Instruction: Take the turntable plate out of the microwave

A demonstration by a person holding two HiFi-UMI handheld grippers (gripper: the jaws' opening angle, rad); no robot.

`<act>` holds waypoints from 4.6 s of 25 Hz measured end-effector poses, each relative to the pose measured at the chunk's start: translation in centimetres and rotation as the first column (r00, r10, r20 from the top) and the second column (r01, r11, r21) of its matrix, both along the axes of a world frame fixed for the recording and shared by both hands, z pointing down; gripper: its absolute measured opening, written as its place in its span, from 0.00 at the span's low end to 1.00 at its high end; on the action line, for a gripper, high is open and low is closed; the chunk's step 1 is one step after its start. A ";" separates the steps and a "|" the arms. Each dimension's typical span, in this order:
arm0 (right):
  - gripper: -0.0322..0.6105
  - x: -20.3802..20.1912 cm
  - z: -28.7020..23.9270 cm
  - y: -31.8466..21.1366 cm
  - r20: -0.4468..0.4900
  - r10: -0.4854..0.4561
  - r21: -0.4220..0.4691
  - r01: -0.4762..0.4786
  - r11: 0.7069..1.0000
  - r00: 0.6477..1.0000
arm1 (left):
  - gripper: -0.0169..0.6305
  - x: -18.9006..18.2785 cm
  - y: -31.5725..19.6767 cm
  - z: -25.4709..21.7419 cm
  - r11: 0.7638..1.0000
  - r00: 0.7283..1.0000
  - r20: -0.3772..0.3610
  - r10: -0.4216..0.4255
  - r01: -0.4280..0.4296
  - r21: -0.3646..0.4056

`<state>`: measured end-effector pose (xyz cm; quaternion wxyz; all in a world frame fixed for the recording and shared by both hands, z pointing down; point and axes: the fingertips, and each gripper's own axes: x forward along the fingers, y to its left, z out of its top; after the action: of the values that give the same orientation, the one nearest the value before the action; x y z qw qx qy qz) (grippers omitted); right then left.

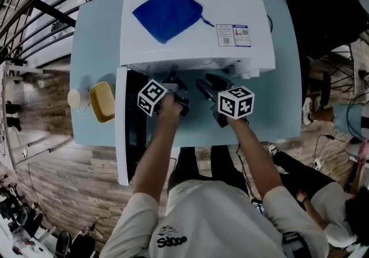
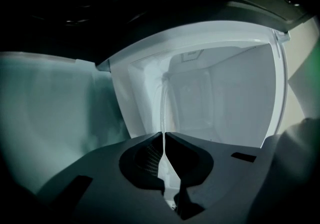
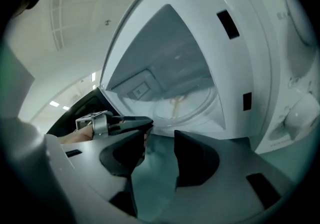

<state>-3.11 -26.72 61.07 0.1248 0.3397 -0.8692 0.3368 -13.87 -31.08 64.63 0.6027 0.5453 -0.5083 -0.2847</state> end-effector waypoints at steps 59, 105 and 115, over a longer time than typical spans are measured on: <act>0.11 -0.1 1.7 4.6 0.478 0.369 -0.429 -0.154 0.890 0.797 | 0.11 1.0 2.0 0.6 0.984 0.987 -0.161 -0.013 0.040 0.171; 0.16 7.7 -26.2 30.5 0.611 -0.063 0.036 0.052 0.998 0.789 | 0.08 10.8 34.7 -31.5 0.808 0.993 -0.111 0.047 0.027 0.588; 0.16 8.7 -28.7 33.4 0.633 -0.115 0.103 0.064 0.993 0.766 | 0.08 12.0 37.7 -33.9 0.775 0.995 -0.091 0.045 0.023 0.631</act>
<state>5.63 6.72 32.38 -0.1742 0.1680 -0.8873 0.3925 -1.92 6.63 30.69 0.4116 0.7036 -0.3494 -0.4621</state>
